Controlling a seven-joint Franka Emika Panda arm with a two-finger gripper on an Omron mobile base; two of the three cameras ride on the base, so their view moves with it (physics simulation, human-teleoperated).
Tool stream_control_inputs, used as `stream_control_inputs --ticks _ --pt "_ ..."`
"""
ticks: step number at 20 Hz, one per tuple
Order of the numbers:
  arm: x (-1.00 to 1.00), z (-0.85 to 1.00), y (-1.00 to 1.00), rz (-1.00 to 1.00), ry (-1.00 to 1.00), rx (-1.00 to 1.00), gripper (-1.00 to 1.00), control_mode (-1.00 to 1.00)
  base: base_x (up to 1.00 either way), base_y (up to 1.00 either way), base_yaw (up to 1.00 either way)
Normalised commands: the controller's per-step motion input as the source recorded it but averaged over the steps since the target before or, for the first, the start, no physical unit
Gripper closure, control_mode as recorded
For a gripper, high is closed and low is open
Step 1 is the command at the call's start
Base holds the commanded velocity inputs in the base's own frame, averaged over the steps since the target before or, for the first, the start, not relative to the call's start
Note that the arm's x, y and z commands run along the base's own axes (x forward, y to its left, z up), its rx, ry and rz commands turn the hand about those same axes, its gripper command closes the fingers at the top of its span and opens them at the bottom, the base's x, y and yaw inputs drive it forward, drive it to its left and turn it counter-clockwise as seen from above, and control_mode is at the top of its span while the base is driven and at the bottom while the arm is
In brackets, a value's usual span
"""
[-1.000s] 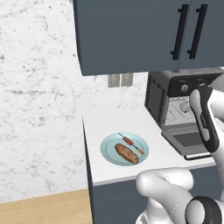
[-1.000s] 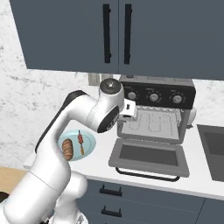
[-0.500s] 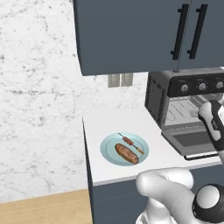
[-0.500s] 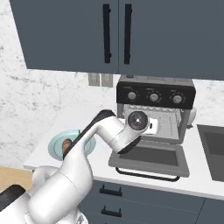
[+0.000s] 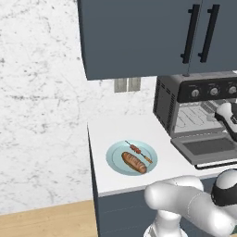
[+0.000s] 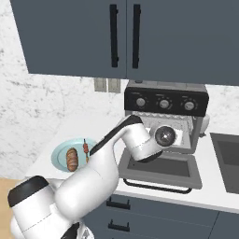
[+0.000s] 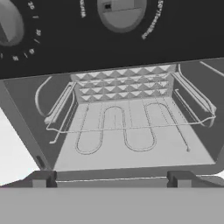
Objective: Pick up the kebab skewer and baguette bread, and place them inside the toaster oven. Close the toaster oven door and start by setting the timer.
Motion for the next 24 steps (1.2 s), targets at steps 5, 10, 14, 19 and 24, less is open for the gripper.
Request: stream_control_inputs --ticks 5,10,14,19,24 --pt "0.42 -0.30 -0.09 0.00 -0.05 -0.03 -1.00 -1.00 0.00 0.00 0.00" --pt "0.38 -0.31 -0.02 0.00 -0.06 -0.06 -1.00 -1.00 0.00 0.00 0.00" --pt "0.46 0.00 -0.16 0.00 0.00 0.00 -1.00 -1.00 0.00 0.00 0.00" --pt "0.29 0.00 -0.11 0.00 0.00 0.00 -1.00 -1.00 0.00 0.00 0.00" --pt "0.17 -0.11 0.00 0.00 -0.05 -0.02 -1.00 -1.00 0.00 0.00 0.00"
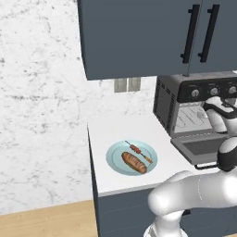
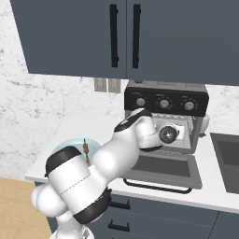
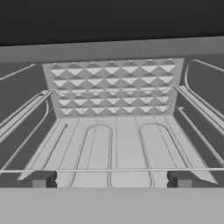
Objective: Pick up the kebab skewer and baguette bread, and place them inside the toaster oven. Close the toaster oven door and start by setting the timer.
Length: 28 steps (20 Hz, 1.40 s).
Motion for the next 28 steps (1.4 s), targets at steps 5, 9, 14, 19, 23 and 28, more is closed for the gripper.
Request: stream_control_inputs --ticks 5,9,14,19,23,28 --pt "0.05 -0.28 0.00 0.00 -0.14 -0.02 -1.00 -1.00 0.00 0.00 0.00" --pt "0.03 -0.04 0.00 0.00 -0.19 0.00 -1.00 -1.00 0.00 0.00 0.00" --pt "0.12 0.00 0.00 0.00 -0.05 0.00 -1.00 -1.00 0.00 0.00 0.00" --pt "0.27 0.00 0.00 0.00 0.00 0.00 -1.00 -1.00 0.00 0.00 0.00" --pt "0.23 0.01 -0.01 0.00 0.00 0.00 -1.00 -1.00 0.00 0.00 0.00" --pt "0.09 0.00 0.00 0.00 0.04 0.00 -1.00 -1.00 0.00 0.00 0.00"
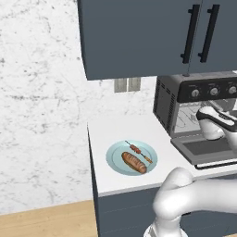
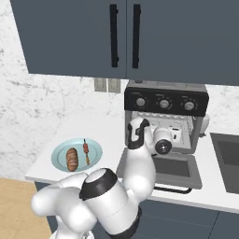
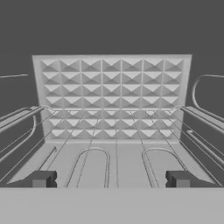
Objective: Pick up the kebab skewer and baguette bread, and place them inside the toaster oven. Close the toaster oven door and start by setting the timer.
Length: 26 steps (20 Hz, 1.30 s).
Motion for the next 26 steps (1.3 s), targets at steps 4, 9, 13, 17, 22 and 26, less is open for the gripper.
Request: stream_control_inputs --ticks 4,9,13,17,22,26 --pt "0.04 0.00 0.00 0.00 0.11 0.00 -1.00 -1.00 0.00 0.00 0.00" --pt "0.00 0.00 0.00 0.00 0.12 0.00 -1.00 -1.00 0.00 0.00 0.00" --pt "0.00 -0.23 0.00 0.00 0.08 0.00 -1.00 -1.00 0.00 0.00 0.00" --pt "-0.13 -0.49 0.00 0.00 0.06 0.00 -1.00 -1.00 0.00 0.00 0.00" --pt "-0.44 -0.75 0.00 0.00 0.00 0.00 -1.00 -1.00 0.00 0.00 0.00" --pt "-0.57 -0.83 0.00 0.00 0.00 0.00 -1.00 -1.00 0.00 0.00 0.00"
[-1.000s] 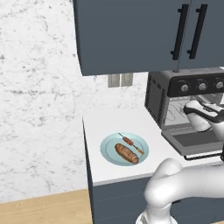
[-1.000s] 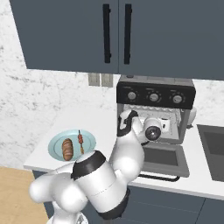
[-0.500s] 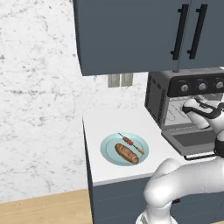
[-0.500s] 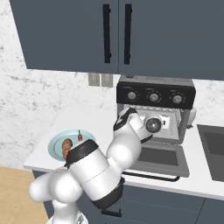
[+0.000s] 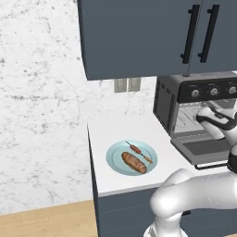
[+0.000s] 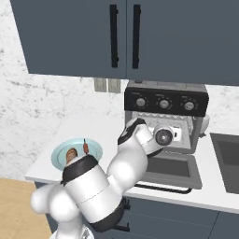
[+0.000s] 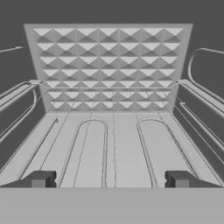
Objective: Pick up the kebab skewer and baguette bread, and place them inside the toaster oven. Close the toaster oven door and start by setting the timer.
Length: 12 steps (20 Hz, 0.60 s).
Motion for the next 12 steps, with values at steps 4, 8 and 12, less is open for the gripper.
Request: stream_control_inputs --ticks 4,8,12 --pt "-0.58 -0.81 0.00 0.00 0.02 0.00 -1.00 -1.00 0.00 0.00 0.00" --pt "-0.58 -0.82 0.00 0.00 0.10 0.00 -1.00 -1.00 0.00 0.00 0.00" --pt "-0.58 -0.73 0.00 0.00 0.12 0.00 -1.00 -1.00 0.00 0.00 0.00"
